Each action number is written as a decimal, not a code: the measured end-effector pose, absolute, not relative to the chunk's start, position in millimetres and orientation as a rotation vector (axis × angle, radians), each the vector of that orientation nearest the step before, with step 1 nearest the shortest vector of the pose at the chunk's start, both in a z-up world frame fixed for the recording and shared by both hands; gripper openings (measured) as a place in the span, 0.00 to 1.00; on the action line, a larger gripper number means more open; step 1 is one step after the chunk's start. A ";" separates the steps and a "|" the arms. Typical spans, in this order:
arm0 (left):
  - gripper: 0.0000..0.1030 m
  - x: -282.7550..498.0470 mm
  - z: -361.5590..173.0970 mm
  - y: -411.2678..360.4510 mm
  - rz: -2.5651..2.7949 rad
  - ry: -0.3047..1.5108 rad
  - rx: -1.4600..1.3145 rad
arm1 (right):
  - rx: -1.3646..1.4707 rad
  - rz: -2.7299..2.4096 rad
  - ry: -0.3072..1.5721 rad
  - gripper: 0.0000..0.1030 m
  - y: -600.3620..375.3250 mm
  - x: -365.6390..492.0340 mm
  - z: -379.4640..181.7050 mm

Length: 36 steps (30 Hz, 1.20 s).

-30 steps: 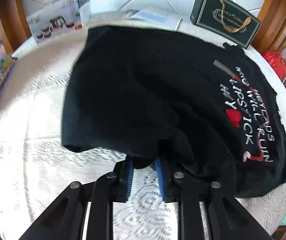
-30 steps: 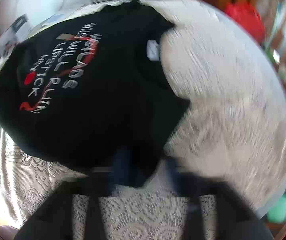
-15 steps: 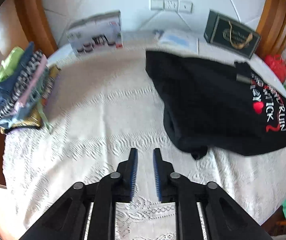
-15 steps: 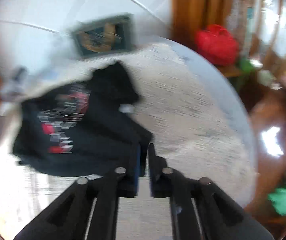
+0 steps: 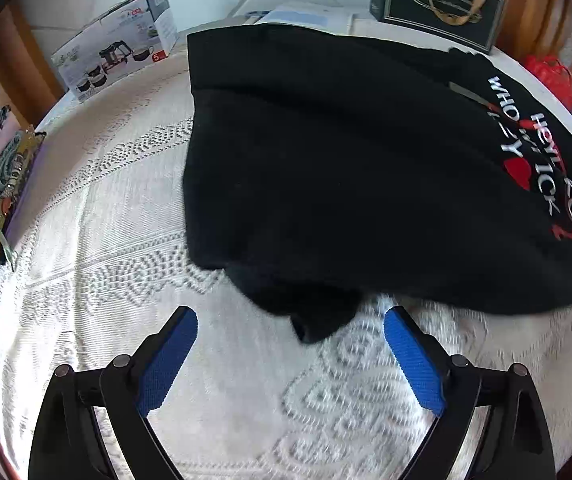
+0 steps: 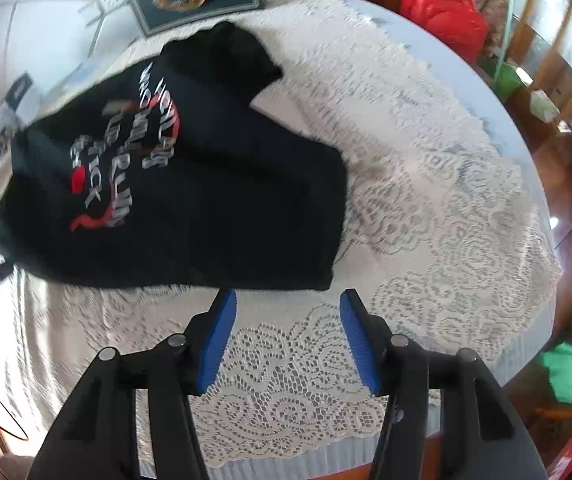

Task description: Fold clothes

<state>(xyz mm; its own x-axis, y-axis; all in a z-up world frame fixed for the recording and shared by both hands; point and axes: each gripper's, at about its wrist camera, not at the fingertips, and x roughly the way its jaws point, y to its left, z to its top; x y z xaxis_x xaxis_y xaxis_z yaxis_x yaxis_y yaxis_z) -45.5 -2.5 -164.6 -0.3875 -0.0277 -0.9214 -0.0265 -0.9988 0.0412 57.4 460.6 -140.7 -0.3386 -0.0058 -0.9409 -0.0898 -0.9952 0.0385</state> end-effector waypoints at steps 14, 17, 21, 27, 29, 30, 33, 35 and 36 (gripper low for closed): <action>0.14 -64.9 -73.9 -17.5 -2.799 0.085 1.620 | -1.760 2.720 -0.044 0.02 442.2 -0.4 -134.1; 0.14 -89.3 -44.1 -26.5 -2.834 0.073 1.551 | -1.644 2.817 0.035 0.02 458.3 -32.4 -95.9; 0.14 -152.2 -49.1 -36.3 -2.766 0.065 1.559 | -1.529 2.820 -0.060 0.02 466.3 -97.2 -78.1; 0.41 -176.1 -73.7 -37.1 -2.691 0.000 1.669 | -1.498 2.695 -0.036 0.16 479.5 -157.3 -89.9; 0.84 -165.0 -75.7 -31.1 -2.709 -0.051 1.682 | -1.447 2.718 -0.020 0.44 485.6 -150.6 -80.2; 0.92 -159.6 -75.9 -28.8 -2.718 -0.081 1.680 | -1.427 2.725 -0.007 0.53 489.1 -144.9 -75.6; 0.92 -146.1 -76.0 -23.8 -2.735 -0.161 1.663 | -1.397 2.752 0.036 0.64 496.2 -123.9 -62.4; 0.92 -140.4 -76.8 -24.9 -2.742 -0.160 1.661 | -1.432 2.768 0.047 0.65 493.6 -110.3 -62.1; 0.92 -138.4 -77.4 -25.6 -2.749 -0.147 1.667 | -1.463 2.774 0.043 0.65 490.4 -101.0 -65.6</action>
<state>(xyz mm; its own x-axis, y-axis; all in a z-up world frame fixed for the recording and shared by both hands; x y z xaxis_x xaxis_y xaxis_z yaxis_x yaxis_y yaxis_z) -138.4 -25.6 -77.4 -0.4612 0.0180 -0.8871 -0.1128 -0.9929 0.0384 -101.0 490.4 -65.6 -0.5647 -0.0081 -0.8252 -0.0176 -0.9996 0.0219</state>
